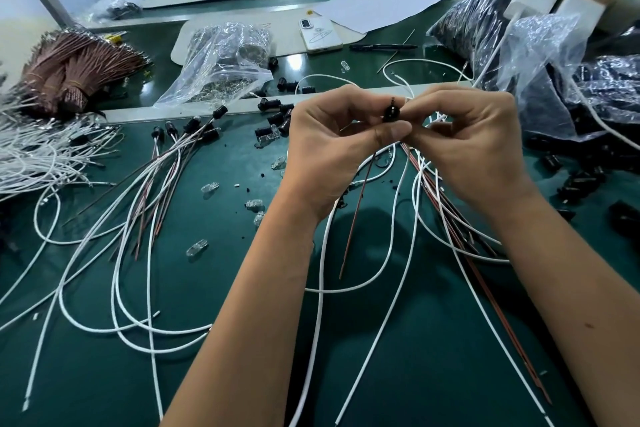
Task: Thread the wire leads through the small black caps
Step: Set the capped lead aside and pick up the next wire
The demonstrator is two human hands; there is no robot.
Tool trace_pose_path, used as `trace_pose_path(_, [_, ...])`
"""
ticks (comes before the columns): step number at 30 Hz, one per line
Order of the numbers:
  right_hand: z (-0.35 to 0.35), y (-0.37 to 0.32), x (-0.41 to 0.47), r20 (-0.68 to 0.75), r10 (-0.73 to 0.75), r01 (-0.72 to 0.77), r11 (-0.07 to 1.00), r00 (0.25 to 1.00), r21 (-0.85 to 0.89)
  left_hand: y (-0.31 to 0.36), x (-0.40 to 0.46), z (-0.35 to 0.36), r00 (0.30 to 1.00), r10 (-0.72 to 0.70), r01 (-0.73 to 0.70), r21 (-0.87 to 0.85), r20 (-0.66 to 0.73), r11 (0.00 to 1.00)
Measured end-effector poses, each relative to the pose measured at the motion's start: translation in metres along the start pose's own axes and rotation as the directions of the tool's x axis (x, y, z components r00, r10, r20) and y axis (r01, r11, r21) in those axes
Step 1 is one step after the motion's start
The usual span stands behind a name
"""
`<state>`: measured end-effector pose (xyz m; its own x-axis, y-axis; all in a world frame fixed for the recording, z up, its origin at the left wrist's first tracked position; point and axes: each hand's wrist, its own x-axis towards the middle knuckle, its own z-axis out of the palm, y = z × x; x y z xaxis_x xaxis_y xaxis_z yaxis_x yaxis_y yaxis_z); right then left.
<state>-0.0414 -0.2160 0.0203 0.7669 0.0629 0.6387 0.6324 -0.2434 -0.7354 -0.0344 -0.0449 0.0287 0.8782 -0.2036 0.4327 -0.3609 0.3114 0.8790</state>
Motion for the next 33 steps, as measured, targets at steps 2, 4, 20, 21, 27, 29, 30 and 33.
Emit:
trace_pose_path(2, [0.000, -0.001, 0.000, 0.012, 0.007, -0.007, 1.000, 1.000, 0.015, 0.000, 0.000, 0.000, 1.000, -0.002, 0.002, 0.006, 0.004, 1.000])
trace_pose_path(4, [-0.001, -0.001, 0.001, 0.024, 0.012, -0.013, 0.999, 1.000, 0.030, -0.001, 0.000, -0.001, 1.000, -0.005, 0.004, 0.015, 0.005, 1.000])
trace_pose_path(20, [0.000, 0.004, 0.001, 0.109, 0.085, -0.099, 0.986, 0.990, 0.137, -0.005, 0.000, 0.001, 0.997, -0.018, 0.019, 0.008, -0.072, 1.000])
trace_pose_path(21, [0.000, 0.003, 0.000, 0.114, 0.091, -0.107, 0.984, 0.989, 0.144, -0.005, 0.000, 0.001, 0.997, -0.020, 0.020, 0.001, -0.070, 1.000])
trace_pose_path(27, [-0.001, 0.006, 0.000, 0.132, 0.134, -0.149, 0.982, 0.982, 0.113, -0.004, -0.001, 0.001, 0.997, -0.017, 0.012, -0.068, -0.074, 0.998])
trace_pose_path(29, [-0.001, 0.007, 0.000, 0.130, 0.148, -0.162, 0.981, 0.980, 0.103, -0.003, 0.000, 0.000, 0.997, -0.013, 0.007, -0.080, -0.077, 0.997])
trace_pose_path(30, [-0.002, 0.008, -0.001, 0.128, 0.155, -0.169, 0.980, 0.980, 0.105, -0.003, 0.000, 0.000, 0.997, -0.010, 0.005, -0.078, -0.071, 0.997])
trace_pose_path(33, [-0.002, 0.010, -0.001, 0.127, 0.150, -0.163, 0.981, 0.981, 0.105, -0.002, -0.001, 0.001, 0.999, 0.001, -0.003, -0.054, -0.036, 0.999])
